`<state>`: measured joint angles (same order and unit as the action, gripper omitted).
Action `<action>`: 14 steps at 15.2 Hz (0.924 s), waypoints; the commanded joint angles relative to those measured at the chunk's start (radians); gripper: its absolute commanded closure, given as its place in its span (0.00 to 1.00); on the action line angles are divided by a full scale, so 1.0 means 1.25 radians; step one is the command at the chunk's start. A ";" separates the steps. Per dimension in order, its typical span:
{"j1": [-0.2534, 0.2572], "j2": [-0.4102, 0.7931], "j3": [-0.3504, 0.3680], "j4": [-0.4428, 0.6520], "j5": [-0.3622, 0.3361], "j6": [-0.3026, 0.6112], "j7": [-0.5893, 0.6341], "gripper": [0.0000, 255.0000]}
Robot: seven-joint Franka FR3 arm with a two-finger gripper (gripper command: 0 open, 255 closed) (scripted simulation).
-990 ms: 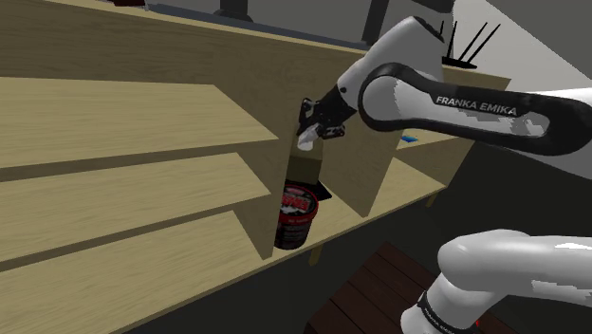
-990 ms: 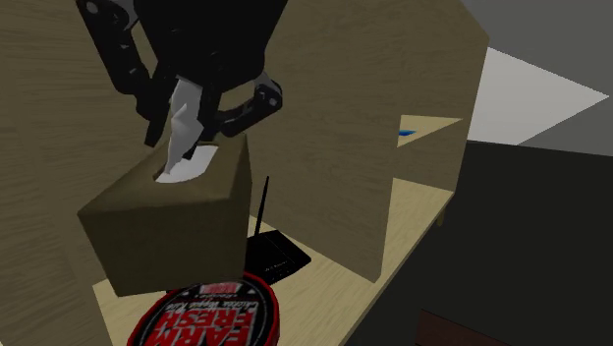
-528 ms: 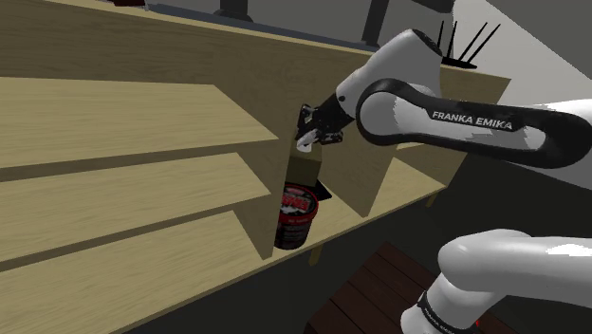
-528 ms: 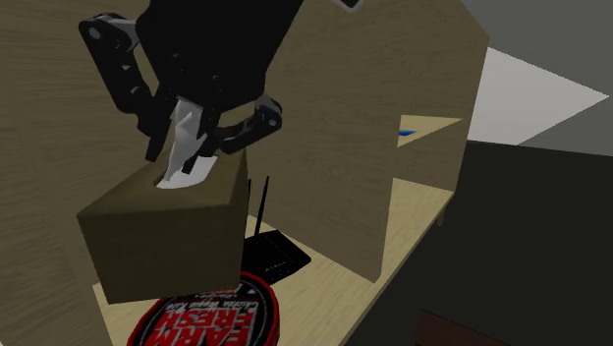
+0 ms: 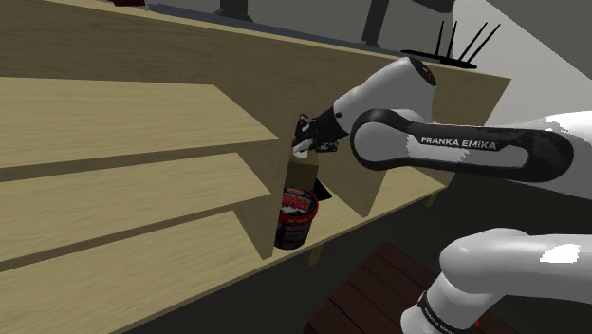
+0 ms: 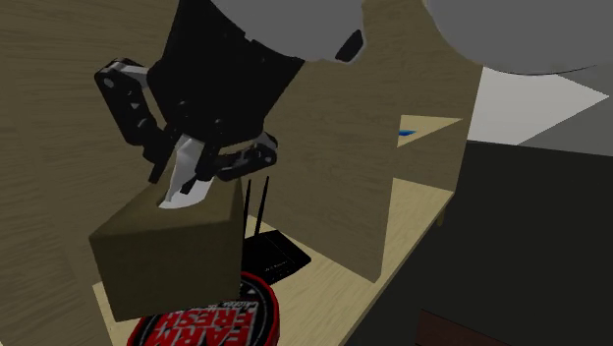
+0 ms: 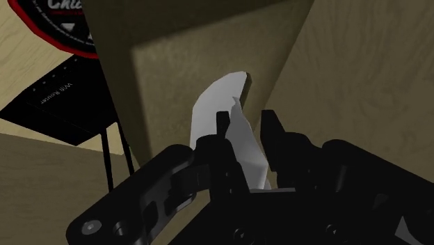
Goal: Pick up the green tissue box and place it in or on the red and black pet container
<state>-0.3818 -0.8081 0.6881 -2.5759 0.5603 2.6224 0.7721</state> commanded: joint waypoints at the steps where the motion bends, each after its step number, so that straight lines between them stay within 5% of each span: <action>1: 0.012 0.015 0.014 -0.012 -0.003 -0.059 0.012 1.00; 6: 0.031 0.043 0.028 -0.052 -0.001 0.006 0.021 1.00; 14: 0.037 0.047 0.023 -0.052 -0.011 0.009 0.027 1.00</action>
<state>-0.3397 -0.7542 0.7082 -2.6405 0.5459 2.6374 0.8038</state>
